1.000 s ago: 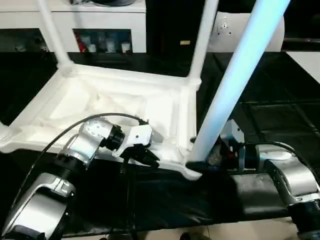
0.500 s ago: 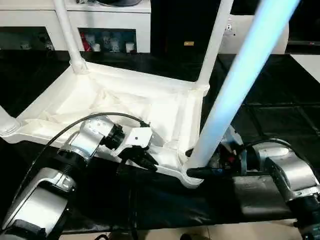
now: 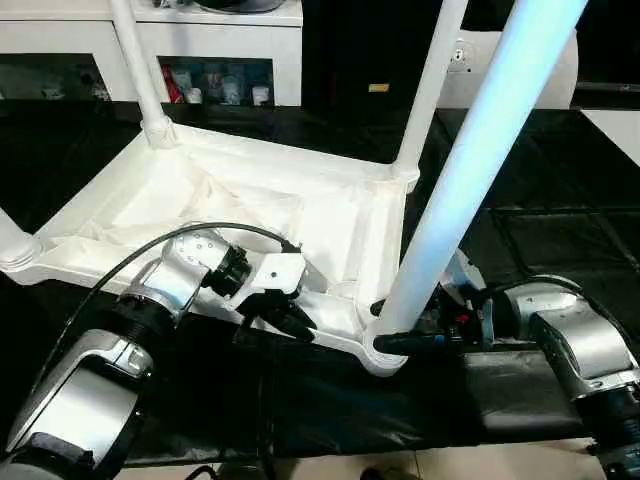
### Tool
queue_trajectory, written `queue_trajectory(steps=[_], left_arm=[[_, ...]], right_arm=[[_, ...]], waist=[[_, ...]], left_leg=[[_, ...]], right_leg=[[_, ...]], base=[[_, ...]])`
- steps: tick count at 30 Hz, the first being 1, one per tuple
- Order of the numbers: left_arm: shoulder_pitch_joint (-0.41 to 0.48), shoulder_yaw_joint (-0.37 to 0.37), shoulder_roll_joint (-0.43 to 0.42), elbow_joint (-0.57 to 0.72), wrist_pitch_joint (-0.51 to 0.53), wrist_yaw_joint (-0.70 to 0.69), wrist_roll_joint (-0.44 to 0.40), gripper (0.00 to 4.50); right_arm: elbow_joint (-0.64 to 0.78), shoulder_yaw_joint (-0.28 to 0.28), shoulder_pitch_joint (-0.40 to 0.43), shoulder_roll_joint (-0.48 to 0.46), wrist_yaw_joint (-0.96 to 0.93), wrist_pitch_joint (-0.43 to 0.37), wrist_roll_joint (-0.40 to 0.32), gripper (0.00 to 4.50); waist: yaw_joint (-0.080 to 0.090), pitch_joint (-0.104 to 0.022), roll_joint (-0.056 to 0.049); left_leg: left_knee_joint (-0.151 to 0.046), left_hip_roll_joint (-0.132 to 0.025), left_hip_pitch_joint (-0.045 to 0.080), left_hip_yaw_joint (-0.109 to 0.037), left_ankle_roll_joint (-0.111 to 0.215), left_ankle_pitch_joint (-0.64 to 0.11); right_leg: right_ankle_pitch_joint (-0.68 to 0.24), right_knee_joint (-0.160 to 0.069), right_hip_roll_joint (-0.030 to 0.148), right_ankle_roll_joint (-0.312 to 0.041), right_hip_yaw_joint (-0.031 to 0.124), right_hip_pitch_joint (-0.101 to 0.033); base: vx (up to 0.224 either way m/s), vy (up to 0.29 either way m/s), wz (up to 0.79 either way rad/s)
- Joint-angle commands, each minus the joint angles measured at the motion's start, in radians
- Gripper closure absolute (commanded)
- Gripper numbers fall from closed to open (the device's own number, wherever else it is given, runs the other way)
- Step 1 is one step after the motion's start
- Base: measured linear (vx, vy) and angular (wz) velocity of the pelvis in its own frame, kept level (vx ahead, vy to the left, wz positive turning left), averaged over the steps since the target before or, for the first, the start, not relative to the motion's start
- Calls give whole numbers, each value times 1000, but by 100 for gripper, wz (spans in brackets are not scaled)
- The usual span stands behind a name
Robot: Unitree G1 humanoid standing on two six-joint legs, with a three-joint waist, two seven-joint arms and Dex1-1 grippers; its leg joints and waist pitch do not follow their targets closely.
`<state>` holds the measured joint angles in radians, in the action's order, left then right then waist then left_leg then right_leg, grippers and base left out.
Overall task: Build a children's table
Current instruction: Rotate leg to tighten
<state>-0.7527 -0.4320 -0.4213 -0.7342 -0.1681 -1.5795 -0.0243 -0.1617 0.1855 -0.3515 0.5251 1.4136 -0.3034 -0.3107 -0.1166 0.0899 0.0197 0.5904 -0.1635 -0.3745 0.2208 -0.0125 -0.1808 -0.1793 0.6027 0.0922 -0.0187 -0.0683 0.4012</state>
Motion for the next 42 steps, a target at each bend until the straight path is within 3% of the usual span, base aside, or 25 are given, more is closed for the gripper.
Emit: queue_trajectory(steps=[1,5,6,7,8,9,10,12,14,15,16,19,22,24,26,27,28,29,31,33,35,36,37,40,42], left_arm=[[-18,-26,7,-9,-17,-34,-28,450],[-13,-10,7,-5,5,-14,-17,450],[-4,5,4,6,30,21,-13,450],[-2,9,4,9,36,31,-13,450],[8,17,2,19,62,69,-18,450],[38,36,3,59,118,125,-15,450],[44,39,4,68,128,131,-12,450],[81,61,12,129,199,174,4,450],[134,80,32,217,288,239,13,450],[178,94,64,284,358,307,17,450],[202,98,92,320,399,348,18,450],[230,103,132,360,450,407,18,450],[241,119,245,376,526,561,9,450],[236,127,307,381,564,636,0,450],[222,129,355,374,583,699,-17,450],[217,127,368,376,596,730,-32,450],[213,124,376,383,610,755,-47,450],[205,122,381,383,617,774,-59,450],[197,122,382,378,617,785,-66,450],[192,118,377,374,612,787,-80,450],[196,110,351,375,597,765,-95,450],[201,108,333,377,585,745,-96,450],[205,107,322,380,578,733,-97,450],[211,107,290,381,555,698,-94,450],[214,110,231,369,520,644,-93,450]], right_arm=[[3,17,-1,9,30,-18,-20,241],[10,12,5,-2,7,-25,-25,241],[14,-1,11,-21,-35,-33,-27,241],[15,-4,13,-26,-47,-34,-27,241],[9,-12,16,-45,-96,-35,-13,241],[3,-24,27,-80,-186,-34,12,241],[3,-26,29,-86,-200,-33,15,241],[-1,-36,41,-122,-288,-30,41,244],[-4,-47,55,-166,-388,-33,67,246],[-4,-57,64,-210,-480,-44,87,246],[2,-58,68,-240,-531,-56,95,246],[9,-57,72,-278,-596,-70,108,250],[-9,-70,52,-378,-758,-99,136,253],[-20,-80,34,-428,-837,-111,148,254],[-30,-79,18,-467,-890,-110,164,254],[-30,-81,13,-483,-913,-110,169,254],[-30,-83,10,-496,-935,-115,171,254],[-30,-81,8,-503,-950,-117,176,255],[-31,-76,8,-506,-954,-118,185,255],[-30,-69,8,-510,-957,-118,199,255],[-19,-65,15,-509,-939,-119,191,255],[-12,-66,20,-504,-923,-121,181,255],[-7,-67,23,-502,-915,-123,174,221],[-1,-67,30,-485,-892,-109,170,185],[20,-72,48,-448,-827,-90,149,164]], waist=[[4,-70,8],[5,-69,9],[4,-67,-6],[8,-66,0],[8,-66,0],[10,-62,-6],[14,-62,-3],[24,-55,-2],[37,-49,-6],[46,-46,-4],[61,-45,2],[83,-43,-1],[95,-40,1],[99,-39,4],[105,-37,2],[112,-33,-1],[112,-33,-1],[119,-33,-4],[126,-33,-11],[128,-35,-13],[126,-34,-9],[126,-34,-7],[126,-34,-8],[126,-36,-6],[120,-43,-2]], left_leg=[[-72,-83,24,-41,33,-198],[-74,-83,25,-41,30,-204],[-74,-83,25,-42,23,-214],[-77,-83,25,-43,17,-230],[-77,-83,25,-44,14,-236],[-80,-84,25,-46,0,-254],[-83,-86,23,-48,-10,-265],[-84,-80,30,-52,-25,-322],[-92,-87,28,-60,-51,-366],[-93,-80,28,-64,-52,-397],[-98,-83,26,-66,-62,-402],[-94,-75,29,-68,-49,-428],[-96,-74,30,-68,-44,-439],[-92,-68,38,-72,-43,-463],[-96,-68,34,-75,-41,-471],[-92,-64,48,-78,-44,-525],[-92,-64,48,-78,-44,-525],[-90,-60,60,-82,-43,-568],[-105,-67,45,-91,-51,-599],[-115,-70,49,-92,-67,-640],[-112,-65,57,-87,-66,-648],[-111,-62,54,-89,-56,-635],[-112,-63,49,-91,-49,-618],[-112,-64,48,-89,-47,-606],[-114,-67,31,-85,-21,-515]], right_leg=[[-250,-69,83,-235,55,-38],[-257,-69,83,-235,55,-38],[-261,-70,84,-235,56,-36],[-272,-73,81,-234,55,-36],[-282,-74,82,-232,55,-37],[-303,-74,84,-228,57,-34],[-316,-75,86,-226,58,-35],[-436,-92,86,-190,57,-29],[-478,-90,89,-184,58,-27],[-538,-99,86,-160,54,-27],[-538,-98,84,-155,55,-24],[-598,-113,83,-126,53,-18],[-610,-120,78,-113,51,-13],[-678,-131,81,-83,43,-10],[-694,-137,80,-65,43,-10],[-734,-151,77,-43,38,4],[-734,-151,77,-43,38,4],[-741,-161,75,-29,25,4],[-679,-154,70,-27,19,-10],[-611,-149,67,-40,22,-11],[-609,-155,72,-50,30,-1],[-631,-158,78,-48,33,-2],[-638,-158,82,-47,36,-5],[-626,-156,83,-53,40,-4],[-571,-145,90,-74,51,-17]], base=[[0,0,0],[0,0,0],[0,0,0],[0,0,0],[0,0,0],[0,0,0],[0,0,0],[0,0,0],[0,0,0],[0,0,0],[0,0,0],[0,0,0],[0,0,0],[0,0,0],[0,0,0],[0,0,0],[0,0,0],[0,0,0],[0,0,0],[0,0,0],[0,0,0],[0,0,0],[0,0,0],[0,0,0],[0,0,0]])
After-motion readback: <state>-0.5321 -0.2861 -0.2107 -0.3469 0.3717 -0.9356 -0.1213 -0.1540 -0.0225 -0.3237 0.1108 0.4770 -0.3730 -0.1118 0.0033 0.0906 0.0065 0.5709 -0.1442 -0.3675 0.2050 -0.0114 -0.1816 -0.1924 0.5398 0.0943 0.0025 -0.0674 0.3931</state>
